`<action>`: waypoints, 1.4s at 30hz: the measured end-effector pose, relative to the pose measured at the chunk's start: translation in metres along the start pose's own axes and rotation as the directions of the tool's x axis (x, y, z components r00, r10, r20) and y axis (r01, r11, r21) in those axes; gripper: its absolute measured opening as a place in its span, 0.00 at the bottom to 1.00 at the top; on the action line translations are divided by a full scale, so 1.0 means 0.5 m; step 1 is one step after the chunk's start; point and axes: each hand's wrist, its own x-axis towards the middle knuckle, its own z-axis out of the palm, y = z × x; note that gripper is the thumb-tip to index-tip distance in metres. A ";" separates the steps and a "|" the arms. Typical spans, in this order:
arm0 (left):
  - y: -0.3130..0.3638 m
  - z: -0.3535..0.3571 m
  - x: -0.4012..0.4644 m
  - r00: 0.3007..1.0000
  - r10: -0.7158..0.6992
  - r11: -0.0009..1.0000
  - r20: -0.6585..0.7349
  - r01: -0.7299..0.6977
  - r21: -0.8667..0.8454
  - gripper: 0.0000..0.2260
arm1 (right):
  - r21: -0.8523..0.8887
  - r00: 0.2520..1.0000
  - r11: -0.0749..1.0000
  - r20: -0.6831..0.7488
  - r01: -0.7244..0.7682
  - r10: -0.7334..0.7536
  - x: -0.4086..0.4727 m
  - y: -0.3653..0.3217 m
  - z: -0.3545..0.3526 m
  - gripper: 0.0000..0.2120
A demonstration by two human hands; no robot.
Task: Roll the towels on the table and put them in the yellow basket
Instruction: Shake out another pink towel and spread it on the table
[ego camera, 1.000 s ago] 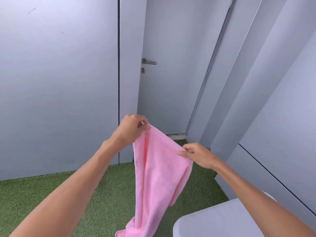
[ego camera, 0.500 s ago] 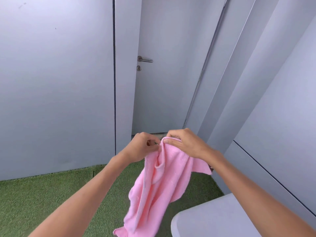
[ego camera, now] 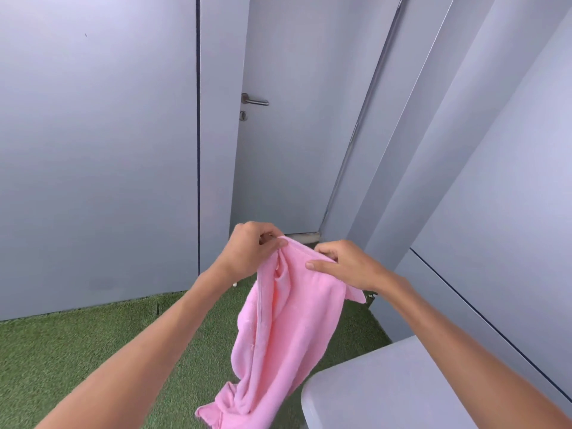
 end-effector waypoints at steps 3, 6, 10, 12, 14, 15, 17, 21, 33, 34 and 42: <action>-0.028 -0.040 0.010 0.994 -0.061 0.997 -0.087 0.064 0.034 0.05 | -0.050 0.985 0.989 0.095 -0.137 0.142 -0.042 0.075 0.001 0.16; -0.053 -0.050 0.001 0.991 -0.095 0.993 -0.090 0.100 0.057 0.05 | -0.007 0.953 0.965 0.159 -0.260 0.258 -0.095 0.148 0.007 0.12; -0.063 0.007 -0.022 0.994 -0.110 0.993 -0.027 0.111 0.040 0.04 | -0.092 0.959 0.964 0.116 -0.249 0.259 -0.116 0.182 0.026 0.17; -0.064 0.043 -0.030 0.994 -0.113 0.993 0.012 0.112 0.026 0.04 | -0.119 0.966 0.965 0.087 -0.233 0.244 -0.116 0.189 0.047 0.17; -0.068 0.075 -0.037 0.992 -0.119 0.993 0.045 0.118 0.020 0.04 | -0.064 0.965 0.964 0.022 -0.259 0.260 -0.121 0.205 0.062 0.11; -0.070 0.092 -0.038 0.990 -0.129 0.992 0.059 0.128 0.016 0.04 | -0.036 0.961 0.960 -0.014 -0.278 0.278 -0.126 0.213 0.065 0.07; -0.075 0.127 -0.038 0.986 -0.150 0.989 0.075 0.149 0.018 0.04 | 0.015 0.943 0.944 -0.042 -0.329 0.330 -0.135 0.240 0.062 0.08; -0.078 0.223 -0.037 0.974 -0.206 0.978 0.088 0.205 0.023 0.04 | 0.095 0.879 0.877 -0.032 -0.472 0.476 -0.158 0.326 0.043 0.02; -0.125 0.557 -0.097 0.812 -0.413 0.905 0.413 0.317 0.283 0.10 | 0.249 0.526 0.576 -0.241 -0.778 0.816 -0.178 0.823 -0.123 0.06; -0.133 0.569 -0.114 0.798 -0.444 0.888 0.408 0.333 0.316 0.10 | 0.253 0.493 0.559 -0.280 -0.790 0.824 -0.187 0.872 -0.129 0.05; -0.197 0.615 -0.213 0.773 -0.563 0.812 0.293 0.452 0.369 0.06 | 0.164 0.375 0.530 -0.538 -0.832 0.755 -0.276 1.099 -0.121 0.08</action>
